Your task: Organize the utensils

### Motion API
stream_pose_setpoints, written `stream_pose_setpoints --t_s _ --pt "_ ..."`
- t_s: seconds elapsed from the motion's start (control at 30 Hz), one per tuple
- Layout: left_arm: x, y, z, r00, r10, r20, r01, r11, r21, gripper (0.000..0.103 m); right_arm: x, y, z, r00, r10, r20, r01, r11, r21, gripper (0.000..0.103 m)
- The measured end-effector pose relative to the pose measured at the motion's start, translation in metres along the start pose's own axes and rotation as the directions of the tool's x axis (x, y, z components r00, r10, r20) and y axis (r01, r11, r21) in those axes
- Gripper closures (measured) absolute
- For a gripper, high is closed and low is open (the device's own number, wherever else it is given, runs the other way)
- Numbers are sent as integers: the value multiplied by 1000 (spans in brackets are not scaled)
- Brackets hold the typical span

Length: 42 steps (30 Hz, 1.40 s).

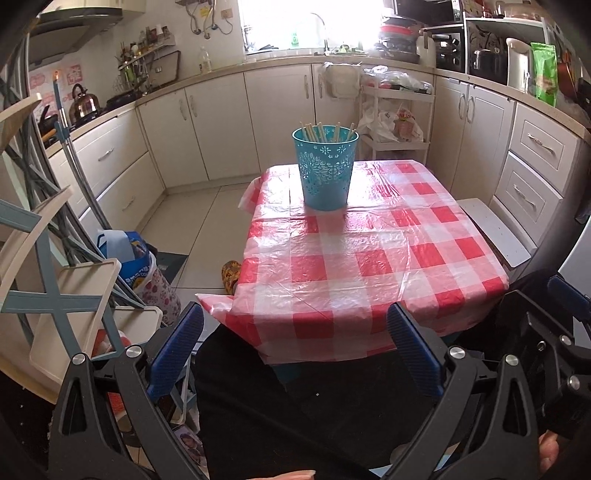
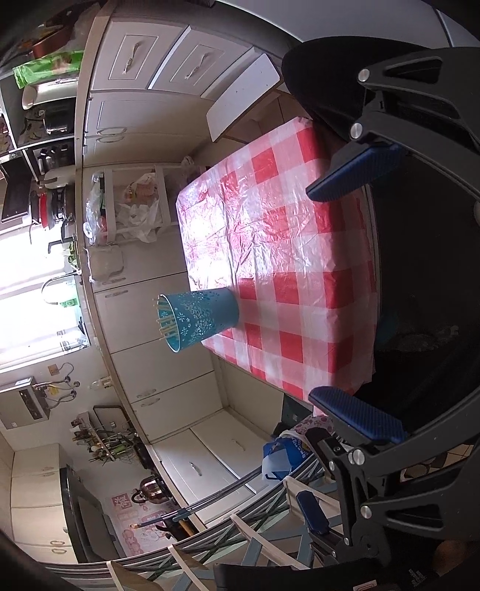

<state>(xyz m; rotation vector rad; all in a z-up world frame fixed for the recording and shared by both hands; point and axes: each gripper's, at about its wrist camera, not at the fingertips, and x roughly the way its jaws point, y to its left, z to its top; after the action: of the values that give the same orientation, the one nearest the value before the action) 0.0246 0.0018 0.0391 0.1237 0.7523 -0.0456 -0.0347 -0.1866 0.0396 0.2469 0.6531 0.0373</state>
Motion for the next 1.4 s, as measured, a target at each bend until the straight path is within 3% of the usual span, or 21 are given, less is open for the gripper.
stream_pose_setpoints --t_s 0.57,1.13,1.4 --pt "-18 1 5 999 22 44 -22 1000 -2 8 -3 2 -1 1000 11 4 -11 1000 -18 7" --pt "-19 5 7 999 1 36 0 1000 -29 8 -3 8 -2 1000 21 -9 -22 999 -47 7" --pt "-34 11 2 992 6 128 3 997 -76 8 -1 7 -2 999 31 -15 -32 998 -45 7"
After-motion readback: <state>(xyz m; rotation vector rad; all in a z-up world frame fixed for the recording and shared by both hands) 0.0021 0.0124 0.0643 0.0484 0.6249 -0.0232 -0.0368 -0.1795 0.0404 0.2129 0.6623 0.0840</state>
